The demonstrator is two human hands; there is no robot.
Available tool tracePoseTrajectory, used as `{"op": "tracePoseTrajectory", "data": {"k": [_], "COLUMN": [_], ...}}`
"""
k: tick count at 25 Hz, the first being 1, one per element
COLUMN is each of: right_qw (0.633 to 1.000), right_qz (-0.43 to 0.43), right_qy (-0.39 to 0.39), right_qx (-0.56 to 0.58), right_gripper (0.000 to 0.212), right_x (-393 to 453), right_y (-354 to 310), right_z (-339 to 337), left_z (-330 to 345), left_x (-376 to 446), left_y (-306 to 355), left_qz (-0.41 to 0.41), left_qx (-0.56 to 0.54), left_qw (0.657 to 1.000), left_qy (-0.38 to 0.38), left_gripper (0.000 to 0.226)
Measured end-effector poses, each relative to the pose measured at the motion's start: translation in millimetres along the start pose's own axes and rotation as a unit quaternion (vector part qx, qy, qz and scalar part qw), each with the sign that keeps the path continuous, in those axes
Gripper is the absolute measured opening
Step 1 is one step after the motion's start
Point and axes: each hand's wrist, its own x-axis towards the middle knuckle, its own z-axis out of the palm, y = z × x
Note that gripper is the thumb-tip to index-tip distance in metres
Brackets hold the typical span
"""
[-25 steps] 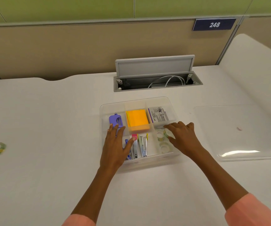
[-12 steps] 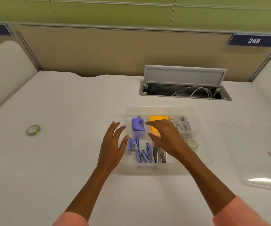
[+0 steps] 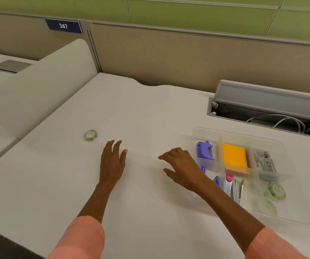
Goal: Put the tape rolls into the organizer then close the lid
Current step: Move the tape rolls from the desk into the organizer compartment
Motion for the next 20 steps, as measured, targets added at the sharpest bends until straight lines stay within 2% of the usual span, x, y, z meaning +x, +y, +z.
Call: {"op": "tracePoseTrajectory", "data": {"k": [3, 5, 9, 12, 15, 18, 20], "right_qw": [1.0, 0.999, 0.999, 0.999, 1.0, 0.999, 0.998], "right_qz": [0.005, 0.023, 0.014, -0.003, 0.01, 0.028, 0.05], "right_qy": [-0.02, -0.029, -0.018, -0.019, -0.008, 0.013, 0.034], "right_qx": [-0.014, -0.011, -0.034, -0.028, 0.0, 0.022, 0.035], "right_gripper": [0.039, 0.039, 0.039, 0.039, 0.039, 0.038, 0.037], "right_x": [-9, 15, 5, 8, 4, -4, -9], "right_y": [6, 0, 5, -1, 0, -1, 2], "right_z": [5, 31, 30, 29, 25, 19, 11], "left_z": [-9, -10, -10, -10, -8, -6, -7], "left_x": [14, 54, 64, 60, 54, 45, 40], "left_y": [-8, -46, -63, -70, -52, -36, -18], "left_qz": [-0.022, -0.056, -0.084, -0.086, -0.07, -0.039, -0.024], "left_qx": [0.05, 0.076, 0.163, 0.217, 0.211, 0.181, 0.124], "left_qw": [0.998, 0.995, 0.98, 0.972, 0.974, 0.982, 0.991], "left_qy": [0.018, -0.027, -0.074, -0.014, 0.043, 0.042, 0.051], "left_gripper": [0.05, 0.052, 0.051, 0.038, 0.027, 0.027, 0.028]}}
